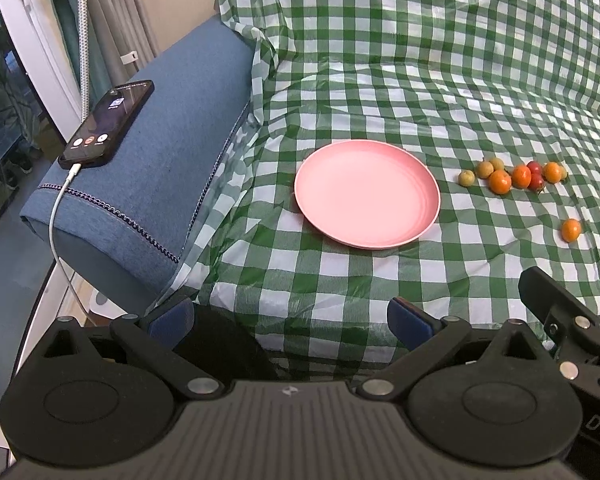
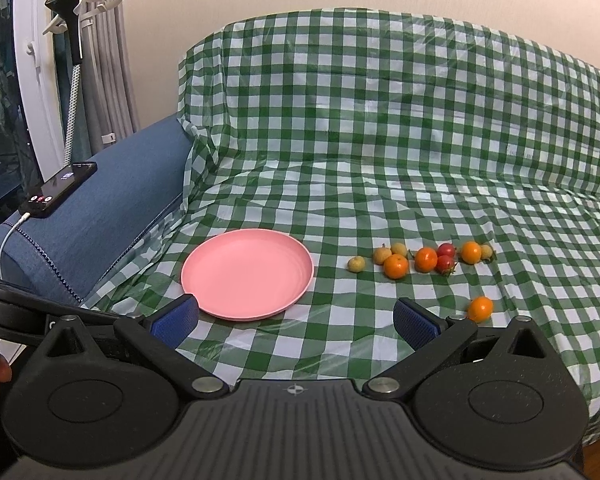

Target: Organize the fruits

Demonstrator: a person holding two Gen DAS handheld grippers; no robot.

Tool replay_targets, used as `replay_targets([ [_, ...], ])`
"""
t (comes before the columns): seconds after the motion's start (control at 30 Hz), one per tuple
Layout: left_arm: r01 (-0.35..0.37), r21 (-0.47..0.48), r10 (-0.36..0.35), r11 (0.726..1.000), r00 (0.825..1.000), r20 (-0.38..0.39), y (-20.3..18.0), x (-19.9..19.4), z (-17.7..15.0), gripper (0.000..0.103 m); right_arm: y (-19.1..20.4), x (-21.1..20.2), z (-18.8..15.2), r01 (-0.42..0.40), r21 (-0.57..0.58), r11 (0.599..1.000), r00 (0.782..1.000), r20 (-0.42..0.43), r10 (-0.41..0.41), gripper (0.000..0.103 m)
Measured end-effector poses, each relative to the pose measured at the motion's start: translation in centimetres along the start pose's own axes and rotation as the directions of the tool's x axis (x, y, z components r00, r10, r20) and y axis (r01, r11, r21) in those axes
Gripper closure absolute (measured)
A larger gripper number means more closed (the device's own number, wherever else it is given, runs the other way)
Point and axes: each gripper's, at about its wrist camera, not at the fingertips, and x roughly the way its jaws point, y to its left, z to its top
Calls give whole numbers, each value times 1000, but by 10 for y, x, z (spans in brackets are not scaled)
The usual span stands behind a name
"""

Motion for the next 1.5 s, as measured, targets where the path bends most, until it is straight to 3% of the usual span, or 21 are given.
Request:
replay_targets([
  [0.2, 11, 7, -11, 1000, 1000, -21, -7, 10, 7, 0, -11, 13, -2, -31, 41, 999, 999, -10, 31, 1],
  [0.33, 15, 31, -14, 999, 1000, -17, -20, 15, 16, 0, -29, 27, -4, -6, 108, 994, 1000, -20, 8, 1],
  [0.5, 58, 66, -58, 996, 998, -13, -51, 28, 37, 0, -72, 53, -10, 121, 179, 976, 993, -36, -116, 1],
  [0.7, 135, 148, -124, 980, 989, -83, -113, 61, 73, 0, -143, 101, -19, 288, 258, 922, 958, -96, -272, 1],
  [0.9, 235, 142, -216, 962, 967, -136, -174, 108, 114, 0, -205, 163, -30, 369, 271, 889, 927, -173, -332, 1],
  [1.03, 206, 223, -173, 953, 972, -161, -214, 145, 139, 0, -233, 199, -40, 419, 283, 863, 902, -234, -362, 1],
  [1.17, 171, 334, -115, 927, 977, -180, -246, 180, 157, 0, -244, 222, -38, 417, 314, 853, 902, -256, -347, 1],
  [1.4, 173, 341, -91, 924, 966, -244, -256, 227, 176, 0, -232, 242, -37, 394, 220, 892, 907, -251, -339, 1],
  [1.5, 197, 334, -98, 922, 952, -291, -256, 243, 178, 3, -231, 244, -37, 403, 215, 890, 900, -268, -343, 1],
])
